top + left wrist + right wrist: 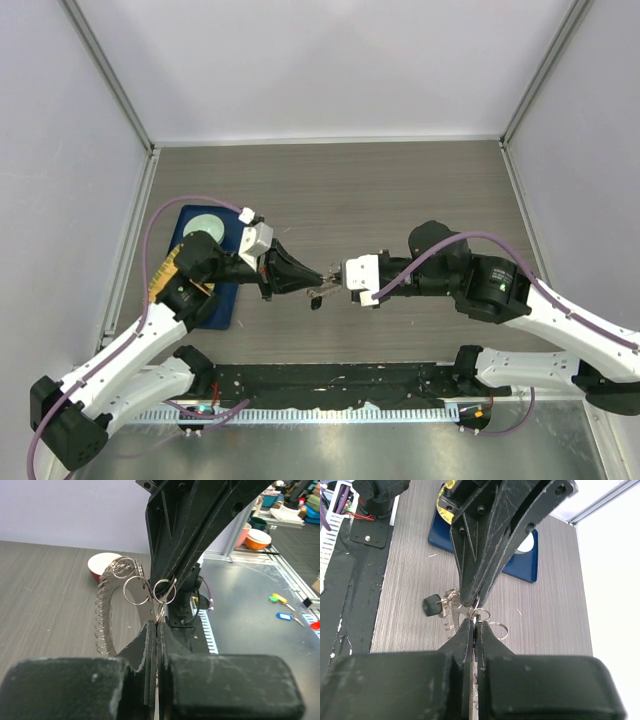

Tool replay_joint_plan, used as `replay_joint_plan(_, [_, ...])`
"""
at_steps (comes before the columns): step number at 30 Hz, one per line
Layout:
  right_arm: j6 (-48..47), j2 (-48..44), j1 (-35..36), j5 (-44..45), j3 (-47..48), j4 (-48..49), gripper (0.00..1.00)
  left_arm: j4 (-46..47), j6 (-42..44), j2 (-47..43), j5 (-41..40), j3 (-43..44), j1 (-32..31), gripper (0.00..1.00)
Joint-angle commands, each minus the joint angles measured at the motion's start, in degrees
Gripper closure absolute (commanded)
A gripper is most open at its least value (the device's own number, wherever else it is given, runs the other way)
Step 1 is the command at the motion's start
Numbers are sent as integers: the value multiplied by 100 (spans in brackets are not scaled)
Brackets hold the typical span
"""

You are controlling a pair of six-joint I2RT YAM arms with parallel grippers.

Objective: Remove the keys from the keyring

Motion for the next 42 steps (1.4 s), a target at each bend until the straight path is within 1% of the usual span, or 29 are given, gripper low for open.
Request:
replay_joint_plan(1, [132,-323,11,334,-108,668,99,-96,404,-282,-373,-86,-34,100])
replay_joint_plan(11, [353,-463,11,413,-311,862,99,-44,334,-274,-602,-51,-34,100])
replay_joint_plan(13, [318,-455,11,439,-293,923,99,-175,352,-256,-628,11,-34,100])
replay_joint_plan(14, [309,-446,11,448,-267,932,99,-324,422,-265,-681,54,-34,91])
replay_joint_plan(16, [274,-393,11,474,-188,915,99,-964,851,-300,-707,265,-34,70])
replay_joint_plan(17, [273,-376,11,483,-170,906,99,-1149,992,-318,-707,327,-34,54])
replay_joint_plan(18, [282,-367,11,475,-135,897,99,-1404,1220,-353,-734,414,-34,50])
replay_joint_plan(19, [291,-367,2,440,-135,871,99,-1467,1283,-370,-751,441,-34,47])
replay_joint_plan(21, [300,-384,11,396,-135,888,99,-1485,1371,-432,-717,494,-34,44])
replay_joint_plan(22, [300,-384,11,369,-135,880,99,-1485,1389,-423,-699,529,-34,41])
replay_joint_plan(27, [300,-323,11,176,-91,757,99,-1809,1547,-160,-278,985,-34,39])
replay_joint_plan(33, [265,-279,11,132,6,660,99,-1872,1407,279,22,1311,-34,43])
replay_joint_plan(42, [229,-244,19,176,-12,695,99,-1872,1178,623,488,1391,-69,49])
